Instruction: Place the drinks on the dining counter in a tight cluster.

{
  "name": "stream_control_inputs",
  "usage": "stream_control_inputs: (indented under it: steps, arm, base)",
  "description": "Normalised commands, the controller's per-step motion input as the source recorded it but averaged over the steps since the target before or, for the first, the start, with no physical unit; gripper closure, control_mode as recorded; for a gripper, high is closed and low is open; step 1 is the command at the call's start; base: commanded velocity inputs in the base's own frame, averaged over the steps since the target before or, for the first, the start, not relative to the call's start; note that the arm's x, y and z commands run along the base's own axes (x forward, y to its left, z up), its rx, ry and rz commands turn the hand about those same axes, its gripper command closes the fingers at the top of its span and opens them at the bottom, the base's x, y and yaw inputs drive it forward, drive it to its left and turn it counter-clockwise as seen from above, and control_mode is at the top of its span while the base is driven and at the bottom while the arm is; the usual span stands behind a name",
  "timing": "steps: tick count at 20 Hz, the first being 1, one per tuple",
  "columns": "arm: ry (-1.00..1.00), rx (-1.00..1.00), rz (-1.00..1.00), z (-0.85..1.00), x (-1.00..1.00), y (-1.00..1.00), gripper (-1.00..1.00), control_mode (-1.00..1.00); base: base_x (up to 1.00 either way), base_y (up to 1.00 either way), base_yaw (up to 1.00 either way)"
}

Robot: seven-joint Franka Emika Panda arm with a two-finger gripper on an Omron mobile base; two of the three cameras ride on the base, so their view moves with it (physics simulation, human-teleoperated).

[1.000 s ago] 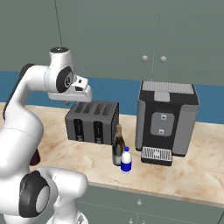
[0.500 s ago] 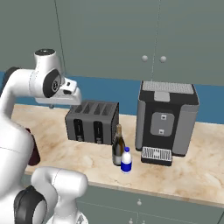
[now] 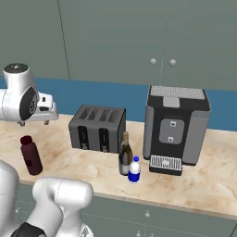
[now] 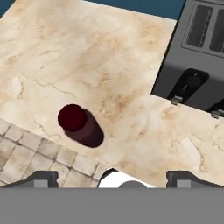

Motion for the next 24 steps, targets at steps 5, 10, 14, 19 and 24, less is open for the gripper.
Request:
stream_control_inputs:
  steps: [5, 10, 14, 19, 24]
  arm:
    - [0.0, 0.0, 0.21, 0.0, -0.04, 0.59, -1.0, -1.0]
    - [0.01, 0.0, 0.07, 0.0, 0.19, 0.44, -1.0, -1.0]
    - [0.05, -0.01, 0.0, -0.09, 0.16, 0.05, -1.0, -1.0]
    - [0.19, -0.11, 0.0, -0.16, 0.0, 0.07, -1.0, -1.0]
    - [0.25, -0.18, -0.02, -0.09, 0.0, 0.11, -1.0, -1.0]
  base:
    - [0.0, 0.0, 0.0]
    - [0.0, 0.0, 0.0]
    - [0.0, 0.0, 0.0]
    - [0.0, 0.0, 0.0]
    - [0.0, 0.0, 0.0]
